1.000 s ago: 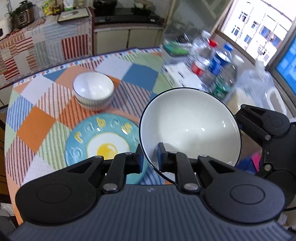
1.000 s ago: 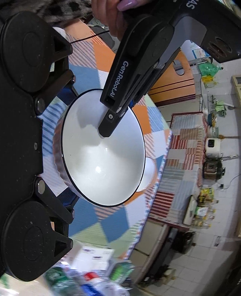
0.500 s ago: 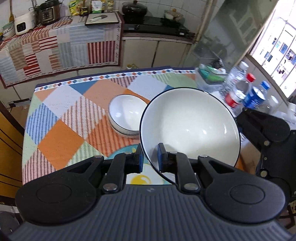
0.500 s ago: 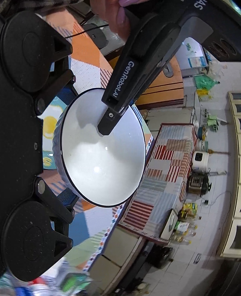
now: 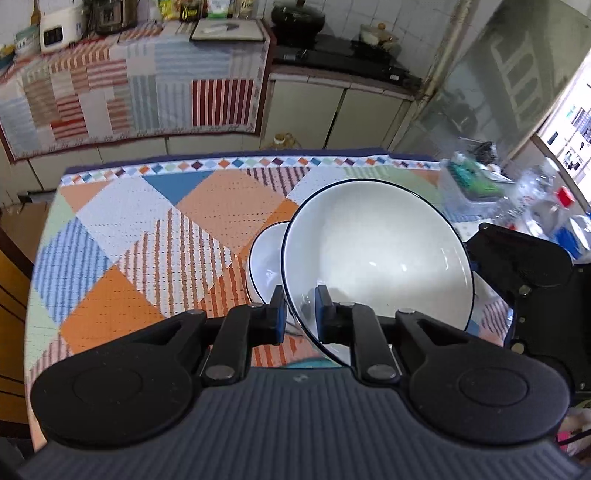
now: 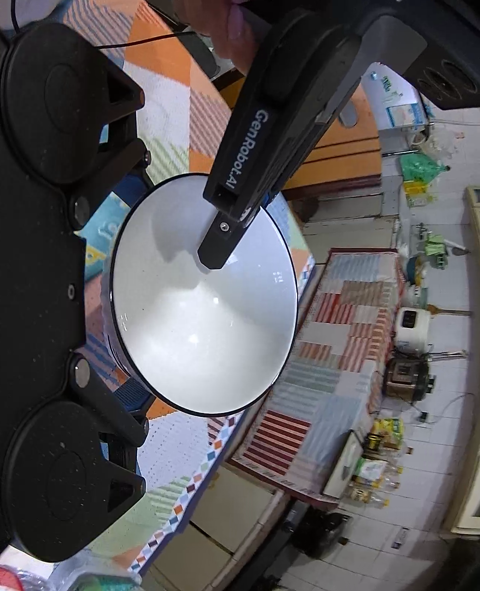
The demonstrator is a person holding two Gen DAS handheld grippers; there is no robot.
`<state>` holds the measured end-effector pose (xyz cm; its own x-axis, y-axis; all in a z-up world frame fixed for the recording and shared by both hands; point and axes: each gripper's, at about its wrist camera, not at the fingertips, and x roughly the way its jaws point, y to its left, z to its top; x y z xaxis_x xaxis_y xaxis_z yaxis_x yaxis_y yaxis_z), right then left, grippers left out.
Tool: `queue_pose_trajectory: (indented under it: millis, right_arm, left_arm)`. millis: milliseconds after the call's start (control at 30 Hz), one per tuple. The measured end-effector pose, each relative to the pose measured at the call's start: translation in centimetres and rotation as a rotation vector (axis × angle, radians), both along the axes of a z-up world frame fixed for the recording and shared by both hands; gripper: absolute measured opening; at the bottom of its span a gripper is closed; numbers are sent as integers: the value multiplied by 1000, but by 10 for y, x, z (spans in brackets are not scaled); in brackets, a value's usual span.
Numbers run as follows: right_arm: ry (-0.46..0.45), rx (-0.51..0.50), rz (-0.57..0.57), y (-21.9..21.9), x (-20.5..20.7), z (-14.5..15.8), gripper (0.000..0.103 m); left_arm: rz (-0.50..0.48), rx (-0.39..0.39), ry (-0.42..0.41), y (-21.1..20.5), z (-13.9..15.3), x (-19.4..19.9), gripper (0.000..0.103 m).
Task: Organize plates and bowls
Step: 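Lift the white bowl and lower it into the bowl stack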
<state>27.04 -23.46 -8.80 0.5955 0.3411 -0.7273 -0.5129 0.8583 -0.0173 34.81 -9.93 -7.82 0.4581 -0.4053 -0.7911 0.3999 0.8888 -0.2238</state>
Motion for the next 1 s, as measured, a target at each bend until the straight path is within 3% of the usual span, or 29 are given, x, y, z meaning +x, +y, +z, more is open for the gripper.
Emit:
queue_pose_trajectory:
  millis: [267, 400, 667, 933, 1000]
  right_arm:
    - [158, -24, -32, 4, 46, -35, 95]
    - [169, -80, -33, 10, 50, -41, 95]
    - [152, -97, -67, 17, 54, -47, 95]
    - [124, -123, -135, 19, 53, -58, 102]
    - [120, -104, -147, 16, 51, -60, 102]
  left_arm:
    - [-20, 94, 35, -16, -40, 37, 14]
    - [-25, 131, 18, -20, -47, 39, 14]
    - [18, 171, 1, -20, -55, 41, 14]
    - [74, 72, -15, -5, -59, 37, 16]
    - [86, -5, 18, 4, -56, 38, 26]
